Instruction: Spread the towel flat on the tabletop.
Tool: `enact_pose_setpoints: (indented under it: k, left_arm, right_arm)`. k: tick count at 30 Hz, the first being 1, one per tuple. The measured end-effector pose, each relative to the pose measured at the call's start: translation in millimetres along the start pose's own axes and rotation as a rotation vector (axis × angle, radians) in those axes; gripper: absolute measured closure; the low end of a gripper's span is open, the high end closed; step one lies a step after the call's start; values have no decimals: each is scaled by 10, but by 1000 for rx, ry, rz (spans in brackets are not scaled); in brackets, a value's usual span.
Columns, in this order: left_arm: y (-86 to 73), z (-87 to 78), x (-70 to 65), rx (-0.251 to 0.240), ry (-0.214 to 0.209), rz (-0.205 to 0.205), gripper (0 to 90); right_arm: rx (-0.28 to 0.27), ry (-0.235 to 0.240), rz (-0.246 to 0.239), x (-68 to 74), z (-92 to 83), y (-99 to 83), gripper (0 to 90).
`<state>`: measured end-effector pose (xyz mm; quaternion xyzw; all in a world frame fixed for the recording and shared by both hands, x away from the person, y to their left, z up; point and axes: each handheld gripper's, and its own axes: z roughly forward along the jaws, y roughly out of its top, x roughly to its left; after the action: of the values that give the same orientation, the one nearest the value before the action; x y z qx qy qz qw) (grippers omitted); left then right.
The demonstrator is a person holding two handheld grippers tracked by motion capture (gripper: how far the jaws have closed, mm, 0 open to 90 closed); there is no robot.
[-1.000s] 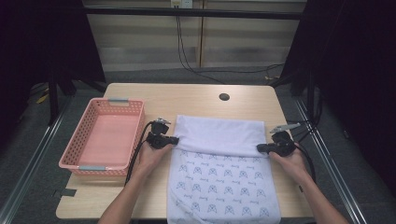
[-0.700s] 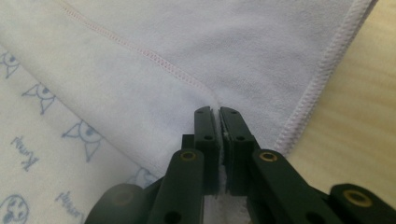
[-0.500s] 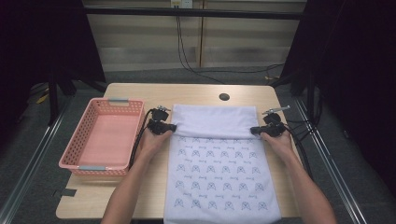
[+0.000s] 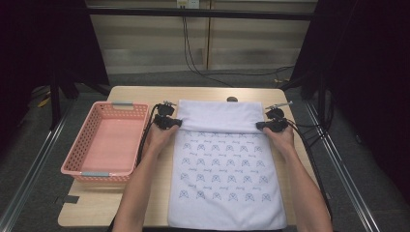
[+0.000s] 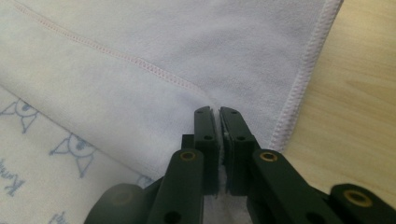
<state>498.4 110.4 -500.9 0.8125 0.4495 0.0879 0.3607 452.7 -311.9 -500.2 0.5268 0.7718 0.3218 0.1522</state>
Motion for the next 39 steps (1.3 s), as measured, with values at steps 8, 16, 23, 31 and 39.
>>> enact_pose_setpoints:
  k: [8, 16, 23, 31, 39]
  left_arm:
    - [85, -351, -140, -46, -70, 54, 869]
    - [230, -970, -461, -163, -133, 93, 868]
    - [137, -1375, -685, -219, -196, 130, 867]
    - [-58, -1710, -803, -257, -231, 162, 866]
    - [-232, -2114, -900, -310, -249, 207, 866]
  right_arm:
    - [-95, 53, 21, -67, -241, 88, 865]
    - [-248, 104, -34, 9, -955, 292, 866]
    - [-300, 139, -68, 100, -1459, 224, 866]
    - [-332, 190, -112, 277, -1829, 45, 866]
    - [-361, 218, -165, 500, -2262, -216, 866]
